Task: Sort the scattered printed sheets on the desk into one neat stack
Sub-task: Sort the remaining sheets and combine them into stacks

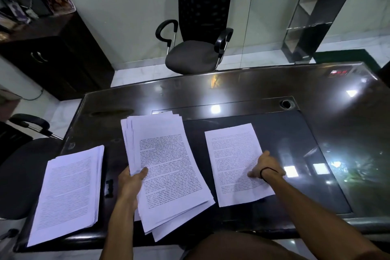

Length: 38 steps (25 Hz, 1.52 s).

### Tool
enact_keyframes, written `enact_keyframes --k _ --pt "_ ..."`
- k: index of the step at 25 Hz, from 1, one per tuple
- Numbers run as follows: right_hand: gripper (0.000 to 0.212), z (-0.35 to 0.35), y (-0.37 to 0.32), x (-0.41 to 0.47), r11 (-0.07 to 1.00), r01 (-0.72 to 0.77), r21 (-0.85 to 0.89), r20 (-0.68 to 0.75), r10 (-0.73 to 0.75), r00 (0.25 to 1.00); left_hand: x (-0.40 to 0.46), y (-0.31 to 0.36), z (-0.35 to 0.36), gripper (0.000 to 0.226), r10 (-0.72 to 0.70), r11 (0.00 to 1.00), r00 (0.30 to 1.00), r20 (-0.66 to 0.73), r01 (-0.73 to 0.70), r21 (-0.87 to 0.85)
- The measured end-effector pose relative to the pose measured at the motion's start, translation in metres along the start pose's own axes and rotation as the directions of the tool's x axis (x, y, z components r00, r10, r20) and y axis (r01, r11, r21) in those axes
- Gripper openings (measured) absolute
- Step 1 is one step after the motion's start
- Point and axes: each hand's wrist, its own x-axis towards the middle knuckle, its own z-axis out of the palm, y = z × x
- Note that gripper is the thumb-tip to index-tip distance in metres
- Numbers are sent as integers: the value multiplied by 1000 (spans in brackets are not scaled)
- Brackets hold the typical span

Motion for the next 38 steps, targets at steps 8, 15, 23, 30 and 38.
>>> enact_keyframes --k 8,15,23,30,38 --pt "26 -88 -46 -29 816 401 -417 -157 -500 852 9 28 6 35 130 987 990 -57 -123 106" --pt "30 -83 -144 -108 126 660 -741 -58 -991 125 5 49 54 29 184 941 974 131 -213 262" --pt "73 -3 -177 -113 386 743 -547 -459 -880 119 -25 44 64 34 -8 996 994 108 18 -89" --pt "49 -19 -169 -85 735 600 318 89 -653 752 -9 17 -6 17 -106 961 986 128 135 -241" --pt "33 84 -198 -129 631 555 542 155 -724 672 -16 -13 -69 18 -106 977 994 13 106 -186"
